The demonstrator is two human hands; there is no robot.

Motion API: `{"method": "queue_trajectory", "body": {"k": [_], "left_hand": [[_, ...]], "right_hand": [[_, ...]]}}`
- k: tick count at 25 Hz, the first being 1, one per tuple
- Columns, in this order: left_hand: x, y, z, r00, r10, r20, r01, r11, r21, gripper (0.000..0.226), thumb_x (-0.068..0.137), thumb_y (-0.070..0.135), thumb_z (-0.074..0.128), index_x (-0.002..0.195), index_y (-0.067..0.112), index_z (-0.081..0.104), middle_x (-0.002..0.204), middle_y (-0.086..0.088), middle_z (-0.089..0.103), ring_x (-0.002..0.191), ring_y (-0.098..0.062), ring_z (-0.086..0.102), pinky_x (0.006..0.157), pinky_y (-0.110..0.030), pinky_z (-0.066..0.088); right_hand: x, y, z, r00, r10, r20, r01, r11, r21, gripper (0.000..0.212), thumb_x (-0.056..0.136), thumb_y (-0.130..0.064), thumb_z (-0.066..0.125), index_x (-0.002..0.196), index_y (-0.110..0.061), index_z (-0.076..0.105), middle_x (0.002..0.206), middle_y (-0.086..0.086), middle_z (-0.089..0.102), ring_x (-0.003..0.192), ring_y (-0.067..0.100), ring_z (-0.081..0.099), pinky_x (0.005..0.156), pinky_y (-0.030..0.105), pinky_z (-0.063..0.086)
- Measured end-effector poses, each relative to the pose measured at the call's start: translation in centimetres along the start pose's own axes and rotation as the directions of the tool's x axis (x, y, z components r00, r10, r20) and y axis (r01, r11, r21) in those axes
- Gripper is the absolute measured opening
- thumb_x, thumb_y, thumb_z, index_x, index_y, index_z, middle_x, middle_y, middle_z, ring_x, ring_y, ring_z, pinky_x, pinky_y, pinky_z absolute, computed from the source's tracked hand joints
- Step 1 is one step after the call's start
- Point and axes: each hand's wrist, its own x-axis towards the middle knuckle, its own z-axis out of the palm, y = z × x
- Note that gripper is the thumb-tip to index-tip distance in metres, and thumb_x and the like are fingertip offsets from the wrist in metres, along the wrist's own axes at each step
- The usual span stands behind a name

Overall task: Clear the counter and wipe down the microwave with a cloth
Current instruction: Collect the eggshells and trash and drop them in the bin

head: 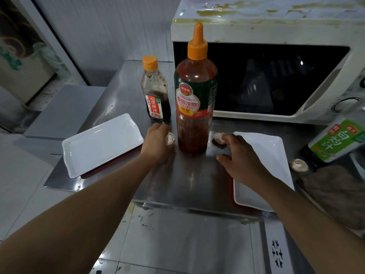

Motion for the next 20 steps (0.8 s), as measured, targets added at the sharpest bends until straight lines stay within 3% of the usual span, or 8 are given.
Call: {"method": "queue_trajectory", "body": {"k": [6,13,20], "left_hand": [[0.2,0.0,0.1,1.0,0.013,0.012,-0.014,0.998,0.057,0.046,0.075,0.023,0.074,0.118,0.014,0.06,0.119,-0.009,0.06,0.112,-0.027,0.049,0.089,-0.032,0.041],[0.1,0.3,0.1,0.998,-0.015,0.054,0.016,1.0,-0.017,0.052,0.071,0.021,0.078,0.119,0.012,0.06,0.12,-0.01,0.057,0.107,-0.027,0.056,0.087,-0.029,0.043],[-0.1,-0.1,0.1,0.998,-0.034,0.058,0.034,0.999,-0.004,0.054,0.068,0.023,0.081,0.117,0.017,0.059,0.116,-0.007,0.065,0.105,-0.025,0.06,0.088,-0.033,0.048]], "right_hand": [[0.2,0.7,0.3,1.0,-0.006,-0.016,0.006,1.0,0.001,0.05,0.09,-0.022,0.061,0.135,-0.011,0.042,0.139,0.009,0.046,0.123,0.026,0.049,0.103,0.037,0.043],[1.0,1.4,0.6,0.998,-0.013,-0.055,0.011,0.999,-0.036,0.054,0.087,-0.021,0.064,0.135,-0.011,0.042,0.138,0.009,0.046,0.124,0.026,0.048,0.103,0.035,0.043],[3.5,1.5,1.3,0.99,-0.07,-0.122,0.044,0.978,-0.204,0.057,0.086,-0.025,0.066,0.135,-0.009,0.042,0.137,0.011,0.048,0.127,0.028,0.041,0.104,0.034,0.035]]}}
